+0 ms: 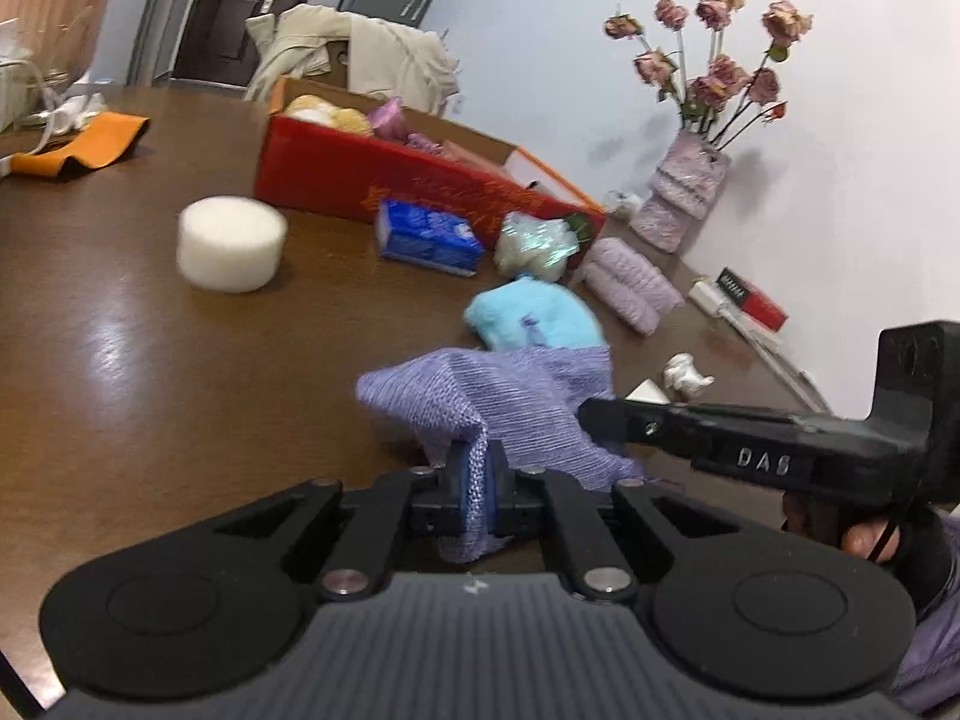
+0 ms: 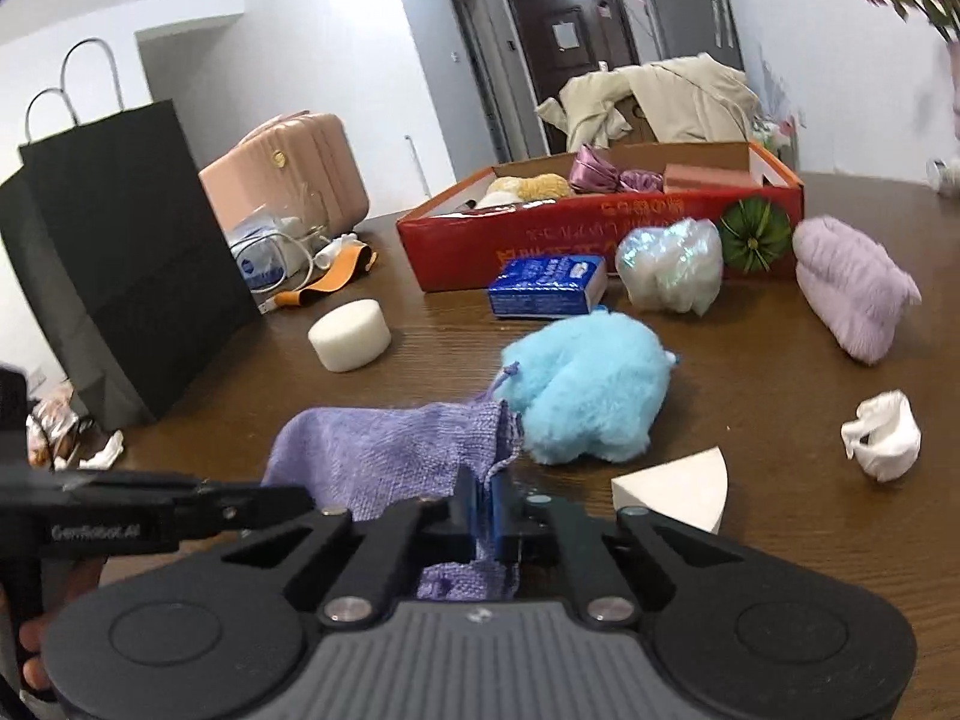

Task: Organize soft objects
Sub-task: 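Lift the purple pouch with both tools and carry it toward the red box, then lower the purple pouch into the box and open both tools, then withdraw both tools from the box back over the table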

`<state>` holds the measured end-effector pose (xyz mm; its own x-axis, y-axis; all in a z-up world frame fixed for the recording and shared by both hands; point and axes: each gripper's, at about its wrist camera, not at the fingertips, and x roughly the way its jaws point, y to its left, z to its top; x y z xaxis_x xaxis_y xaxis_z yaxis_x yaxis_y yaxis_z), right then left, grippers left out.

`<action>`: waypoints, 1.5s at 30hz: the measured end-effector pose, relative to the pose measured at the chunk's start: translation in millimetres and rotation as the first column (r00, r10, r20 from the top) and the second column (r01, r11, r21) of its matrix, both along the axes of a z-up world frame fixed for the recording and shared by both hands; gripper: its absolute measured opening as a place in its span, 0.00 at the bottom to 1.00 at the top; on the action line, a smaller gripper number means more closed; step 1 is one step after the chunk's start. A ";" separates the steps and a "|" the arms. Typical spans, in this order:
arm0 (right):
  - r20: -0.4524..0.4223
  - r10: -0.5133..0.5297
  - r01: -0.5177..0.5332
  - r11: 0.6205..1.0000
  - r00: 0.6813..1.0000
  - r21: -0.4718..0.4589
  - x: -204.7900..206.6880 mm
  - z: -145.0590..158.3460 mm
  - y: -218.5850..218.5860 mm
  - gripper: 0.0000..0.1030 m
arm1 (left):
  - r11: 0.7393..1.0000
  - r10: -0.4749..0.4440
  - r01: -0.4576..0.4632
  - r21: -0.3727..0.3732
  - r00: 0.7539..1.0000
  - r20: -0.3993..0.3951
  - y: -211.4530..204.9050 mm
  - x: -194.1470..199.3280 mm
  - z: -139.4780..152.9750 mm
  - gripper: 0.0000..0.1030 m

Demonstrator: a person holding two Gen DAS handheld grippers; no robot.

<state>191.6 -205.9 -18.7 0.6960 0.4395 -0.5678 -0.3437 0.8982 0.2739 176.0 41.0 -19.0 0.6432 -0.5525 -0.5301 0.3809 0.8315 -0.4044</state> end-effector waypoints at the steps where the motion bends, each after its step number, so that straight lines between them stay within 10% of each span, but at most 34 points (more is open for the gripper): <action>1: 0.005 0.000 0.000 1.000 1.000 0.006 1.2 3.7 -2.7 0.04 | 1.000 -0.012 0.012 -0.014 1.000 0.015 -3.5 2.5 5.3 0.05; 12: 0.151 -0.056 0.065 0.996 0.987 -0.057 133.7 86.9 -59.6 0.04 | 0.991 -0.128 0.133 -0.004 0.956 0.264 -91.5 144.6 91.0 0.05; 21: -0.101 -0.139 0.105 0.953 0.985 -0.283 285.0 60.1 -78.7 0.05 | 0.993 -0.067 0.068 0.097 0.998 -0.010 -158.3 294.0 40.7 0.06; 25: -0.130 -0.170 0.123 0.943 0.977 -0.309 286.9 49.6 -78.5 0.15 | 0.990 -0.075 0.080 0.115 0.996 -0.049 -159.4 296.6 20.1 0.14; 27: -0.120 -0.166 0.124 0.947 0.979 -0.296 280.9 53.1 -80.9 0.18 | 0.992 -0.058 0.063 0.105 0.997 -0.051 -154.5 294.2 16.6 0.42; 32: -0.059 -0.164 0.144 0.957 0.985 -0.250 264.7 80.1 -93.2 0.33 | 0.992 -0.061 0.063 0.113 0.998 -0.015 -138.3 285.3 38.6 0.49; 39: 0.120 -0.143 0.167 0.961 0.982 -0.221 221.7 142.3 -103.4 0.49 | 0.986 -0.009 -0.029 0.164 0.975 0.221 -96.4 223.4 123.9 0.78; 45: 0.240 -0.065 0.113 0.975 0.969 -0.190 153.7 157.4 -93.5 0.62 | 0.955 0.079 -0.168 0.242 0.938 0.339 -67.4 151.7 140.1 0.87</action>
